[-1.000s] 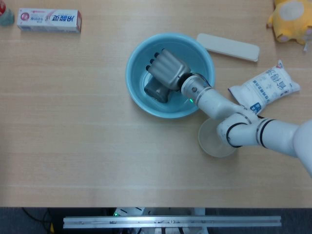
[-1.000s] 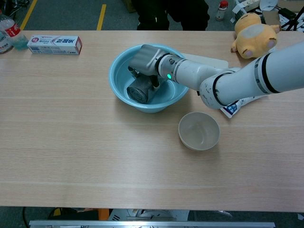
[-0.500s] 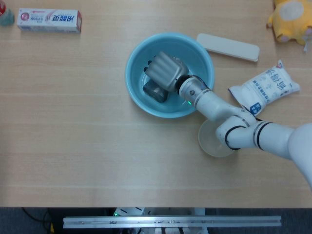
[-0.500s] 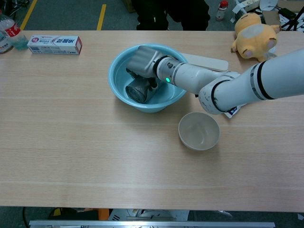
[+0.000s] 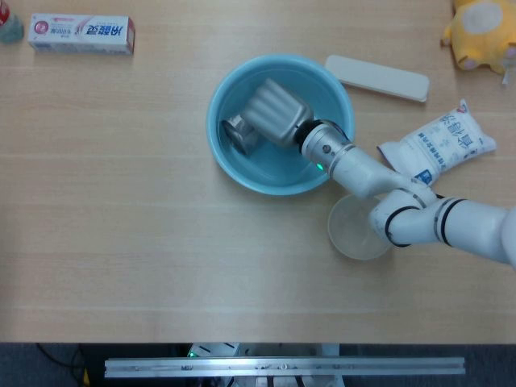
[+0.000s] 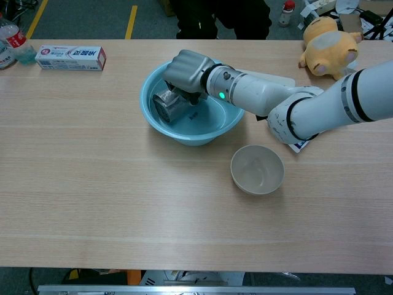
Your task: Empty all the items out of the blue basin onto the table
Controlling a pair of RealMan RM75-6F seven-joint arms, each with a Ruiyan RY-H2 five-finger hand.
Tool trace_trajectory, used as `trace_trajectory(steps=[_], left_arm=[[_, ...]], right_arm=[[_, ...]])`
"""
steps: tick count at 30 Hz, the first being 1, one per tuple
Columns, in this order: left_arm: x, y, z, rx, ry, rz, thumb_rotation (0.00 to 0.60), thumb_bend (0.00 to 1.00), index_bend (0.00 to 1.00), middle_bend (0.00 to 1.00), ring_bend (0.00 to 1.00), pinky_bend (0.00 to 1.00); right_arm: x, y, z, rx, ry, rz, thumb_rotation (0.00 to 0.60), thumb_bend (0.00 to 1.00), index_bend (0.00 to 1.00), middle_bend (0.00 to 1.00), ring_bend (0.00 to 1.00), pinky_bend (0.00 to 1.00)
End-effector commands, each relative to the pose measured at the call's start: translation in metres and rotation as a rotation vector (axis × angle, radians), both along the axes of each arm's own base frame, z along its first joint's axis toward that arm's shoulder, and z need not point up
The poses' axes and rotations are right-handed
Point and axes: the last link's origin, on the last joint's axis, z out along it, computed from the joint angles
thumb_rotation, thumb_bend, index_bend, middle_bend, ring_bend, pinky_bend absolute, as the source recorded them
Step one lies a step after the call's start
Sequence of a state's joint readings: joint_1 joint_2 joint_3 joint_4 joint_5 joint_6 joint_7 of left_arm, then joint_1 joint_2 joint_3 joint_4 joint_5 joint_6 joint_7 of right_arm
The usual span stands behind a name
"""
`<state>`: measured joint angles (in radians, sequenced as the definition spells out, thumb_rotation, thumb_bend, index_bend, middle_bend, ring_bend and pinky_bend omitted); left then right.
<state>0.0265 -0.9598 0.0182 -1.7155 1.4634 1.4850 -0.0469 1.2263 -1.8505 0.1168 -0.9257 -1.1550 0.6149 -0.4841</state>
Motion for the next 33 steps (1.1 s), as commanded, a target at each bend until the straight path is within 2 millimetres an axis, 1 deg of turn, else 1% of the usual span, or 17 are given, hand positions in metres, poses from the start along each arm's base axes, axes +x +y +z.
trace_trajectory(steps=[1, 6, 11, 18, 19, 21, 23, 26, 29, 33], left_arm=[[-0.0006, -0.0007, -0.0001, 0.001, -0.001, 0.003, 0.600, 0.22, 0.29, 0.28, 0.25, 0.20], [-0.0023, -0.0013, 0.0003, 0.000, 0.001, 0.012, 0.600, 0.22, 0.29, 0.28, 0.25, 0.20], [-0.0023, 0.0001, -0.0018, -0.006, -0.002, 0.010, 0.600, 0.22, 0.29, 0.28, 0.25, 0.20], [-0.0032, 0.0003, -0.0015, -0.007, 0.000, 0.013, 0.600, 0.22, 0.29, 0.28, 0.25, 0.20], [-0.0033, 0.0003, -0.0013, -0.007, 0.000, 0.013, 0.600, 0.22, 0.29, 0.28, 0.25, 0.20], [-0.0033, 0.0000, -0.0014, -0.007, -0.001, 0.013, 0.600, 0.22, 0.29, 0.28, 0.25, 0.20], [-0.0032, 0.0000, -0.0017, -0.009, -0.002, 0.013, 0.600, 0.22, 0.29, 0.28, 0.25, 0.20], [-0.0036, 0.0000, -0.0019, -0.012, -0.002, 0.017, 0.600, 0.22, 0.29, 0.28, 0.25, 0.20], [-0.0037, 0.0007, -0.0018, -0.013, -0.002, 0.017, 0.600, 0.22, 0.29, 0.28, 0.25, 0.20], [-0.0039, 0.0014, -0.0017, -0.012, -0.003, 0.015, 0.600, 0.22, 0.29, 0.28, 0.25, 0.20]], right_arm=[[-0.0039, 0.0004, -0.0018, 0.000, 0.013, -0.003, 0.600, 0.35, 0.77, 0.69, 0.67, 0.80], [-0.0023, -0.0013, -0.0002, -0.009, -0.005, -0.001, 0.600, 0.33, 0.75, 0.66, 0.63, 0.80], [-0.0029, -0.0039, 0.0025, -0.024, 0.000, 0.010, 0.600, 0.30, 0.72, 0.64, 0.60, 0.79], [-0.0044, -0.0056, 0.0032, -0.032, -0.003, 0.004, 0.600, 0.29, 0.70, 0.63, 0.59, 0.78], [-0.0051, -0.0059, 0.0031, -0.032, 0.004, 0.006, 0.600, 0.29, 0.69, 0.62, 0.58, 0.78], [-0.0067, -0.0066, 0.0028, -0.028, 0.017, -0.002, 0.600, 0.26, 0.62, 0.58, 0.55, 0.76], [-0.0068, -0.0071, 0.0031, -0.024, 0.021, -0.014, 0.600, 0.20, 0.50, 0.52, 0.49, 0.71], [-0.0055, -0.0076, 0.0046, -0.021, 0.029, -0.018, 0.600, 0.12, 0.37, 0.45, 0.42, 0.65], [-0.0036, -0.0076, 0.0063, -0.016, 0.027, -0.026, 0.600, 0.08, 0.30, 0.41, 0.39, 0.62], [-0.0034, -0.0073, 0.0067, -0.010, 0.037, -0.033, 0.600, 0.07, 0.27, 0.40, 0.37, 0.60]])
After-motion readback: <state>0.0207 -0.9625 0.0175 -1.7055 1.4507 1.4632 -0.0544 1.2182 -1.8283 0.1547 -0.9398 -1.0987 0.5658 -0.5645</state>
